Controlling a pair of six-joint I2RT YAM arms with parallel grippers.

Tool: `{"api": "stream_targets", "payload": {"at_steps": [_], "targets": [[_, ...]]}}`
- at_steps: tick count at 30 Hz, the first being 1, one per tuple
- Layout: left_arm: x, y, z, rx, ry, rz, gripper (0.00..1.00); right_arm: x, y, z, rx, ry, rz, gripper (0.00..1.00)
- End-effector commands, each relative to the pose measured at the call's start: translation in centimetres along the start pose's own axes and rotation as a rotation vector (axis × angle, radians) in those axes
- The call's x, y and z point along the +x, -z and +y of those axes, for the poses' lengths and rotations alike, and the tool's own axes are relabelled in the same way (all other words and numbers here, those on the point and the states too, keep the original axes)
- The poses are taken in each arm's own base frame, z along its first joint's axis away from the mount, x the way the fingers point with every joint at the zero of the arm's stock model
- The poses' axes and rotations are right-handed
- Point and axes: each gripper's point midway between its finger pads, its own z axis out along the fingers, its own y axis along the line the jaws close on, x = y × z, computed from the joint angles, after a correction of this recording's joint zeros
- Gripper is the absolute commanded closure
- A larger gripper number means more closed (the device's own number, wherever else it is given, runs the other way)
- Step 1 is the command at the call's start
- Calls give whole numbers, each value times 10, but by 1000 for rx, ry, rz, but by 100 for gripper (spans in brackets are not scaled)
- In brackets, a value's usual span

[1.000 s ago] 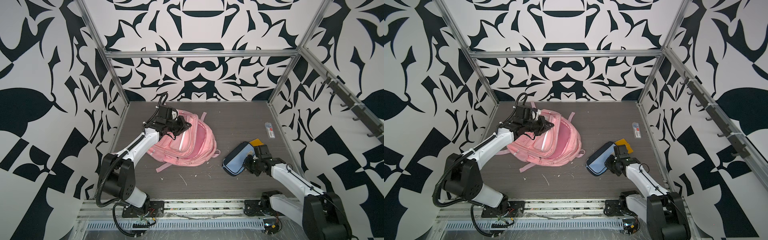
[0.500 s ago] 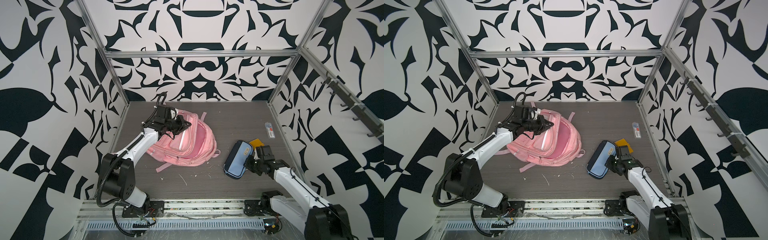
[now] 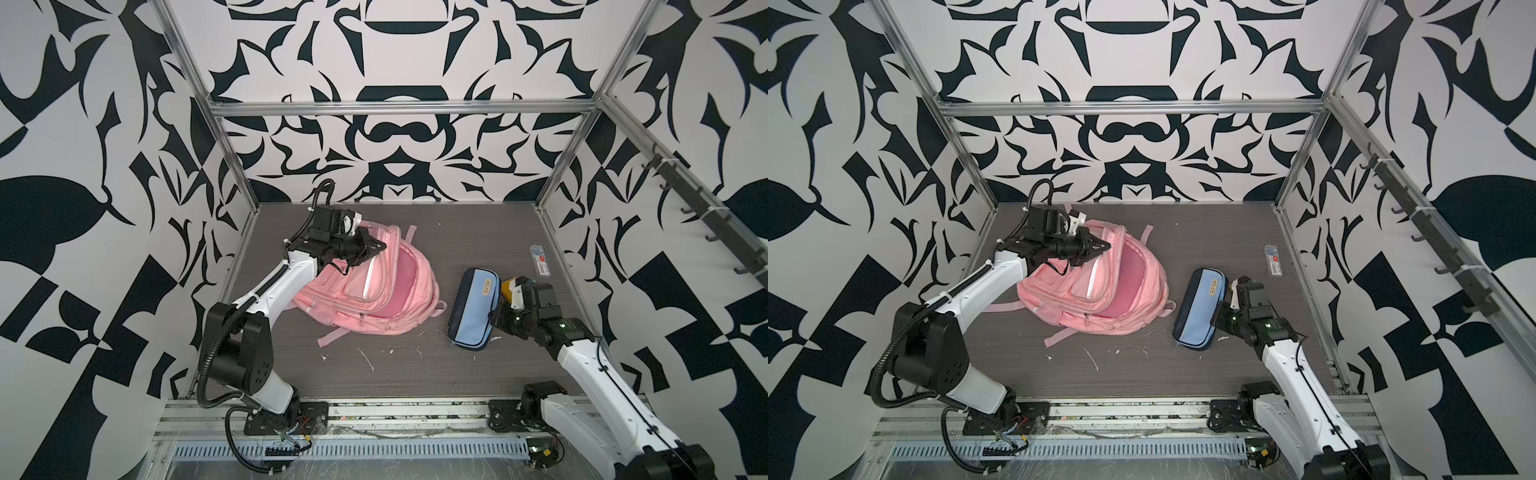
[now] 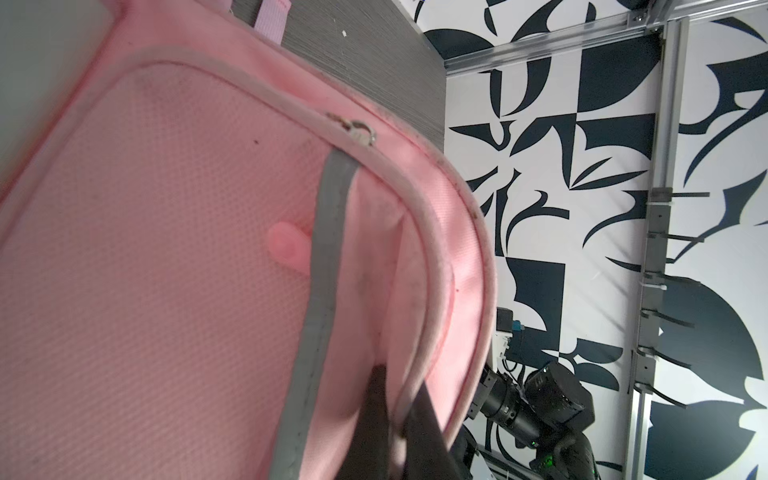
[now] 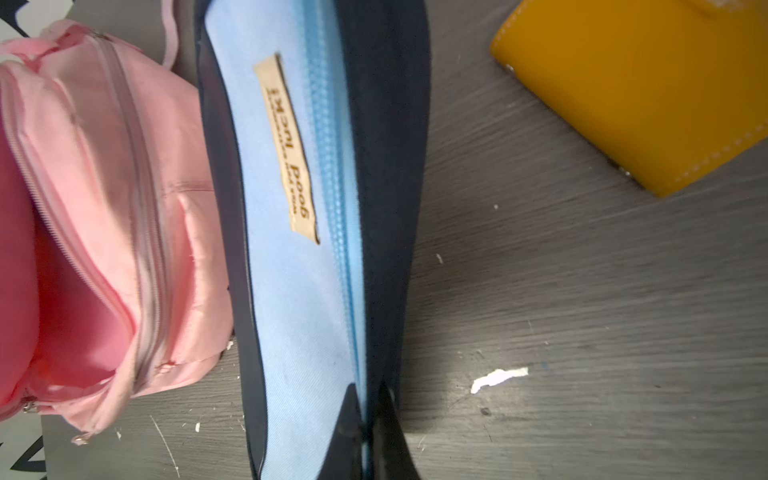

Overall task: Pack the student bag
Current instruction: 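Lift the pencil case and carry it toward the backpack opening with the right gripper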

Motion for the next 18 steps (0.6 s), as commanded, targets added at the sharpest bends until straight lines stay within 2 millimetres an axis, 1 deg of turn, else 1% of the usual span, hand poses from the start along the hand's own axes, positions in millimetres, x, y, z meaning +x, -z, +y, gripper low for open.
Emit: {"api": "stream_targets", "payload": {"at_steps": [1,6,9,12,18], "targets": [[-5,4,-35,101,-103,17,100,-20,16,22,-61,57,-56,100],[-7,2,-36,104,-106,21,100,-26,21,34,-107,81,-73,100],[-9,2,-39,113,-113,16,100,-31,24,48,-177,109,-89,100],[-11,2,-43,130,-119,12,100,-36,28,57,-220,121,-117,100],[-11,5,-50,156,-136,10,100,-46,28,73,-284,124,-128,100]]}}
